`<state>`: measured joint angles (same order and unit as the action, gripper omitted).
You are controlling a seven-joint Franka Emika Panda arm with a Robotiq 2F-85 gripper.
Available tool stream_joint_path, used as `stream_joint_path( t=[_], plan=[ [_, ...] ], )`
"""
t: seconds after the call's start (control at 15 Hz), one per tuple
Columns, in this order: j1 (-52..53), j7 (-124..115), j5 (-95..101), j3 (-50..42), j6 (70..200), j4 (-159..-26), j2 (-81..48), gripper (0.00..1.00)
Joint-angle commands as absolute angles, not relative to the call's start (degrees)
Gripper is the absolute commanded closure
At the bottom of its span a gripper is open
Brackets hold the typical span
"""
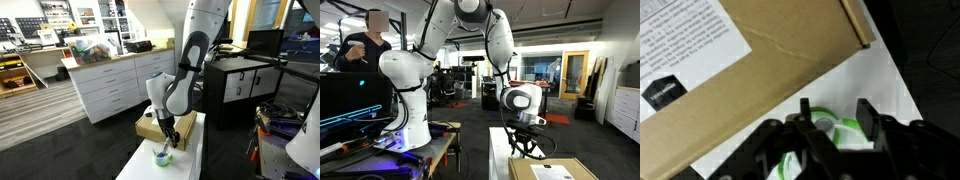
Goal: Remove the marker from the cup and put it on the box
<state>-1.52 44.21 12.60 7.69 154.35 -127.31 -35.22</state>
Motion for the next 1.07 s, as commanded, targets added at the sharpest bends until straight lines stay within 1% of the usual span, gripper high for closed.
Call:
stream_joint_path(
  t=[0.0, 0.07, 0.13, 0.33, 0.4, 0.47, 0.53, 1.0],
  plan=[
    [-2.0, 44.7, 14.1, 7.7, 152.8, -126.9, -34.3, 0.28],
    [-2.0, 44.7, 14.2, 7.7, 152.7, -126.6, -34.4, 0.32],
    [-2.1, 44.8, 14.2, 7.7, 152.6, -126.2, -34.5, 0.31],
    [-2.4, 44.9, 13.7, 8.2, 152.4, -125.0, -34.9, 0.14],
    [-2.1, 44.8, 14.0, 7.9, 152.5, -124.8, -35.0, 0.57],
    [-2.0, 44.8, 14.1, 7.9, 152.4, -124.6, -35.1, 0.54],
    [-1.9, 44.7, 14.2, 7.7, 152.4, -124.4, -35.1, 0.55],
    [-2.0, 44.4, 14.0, 7.5, 152.1, -124.6, -34.7, 0.98]
  ],
)
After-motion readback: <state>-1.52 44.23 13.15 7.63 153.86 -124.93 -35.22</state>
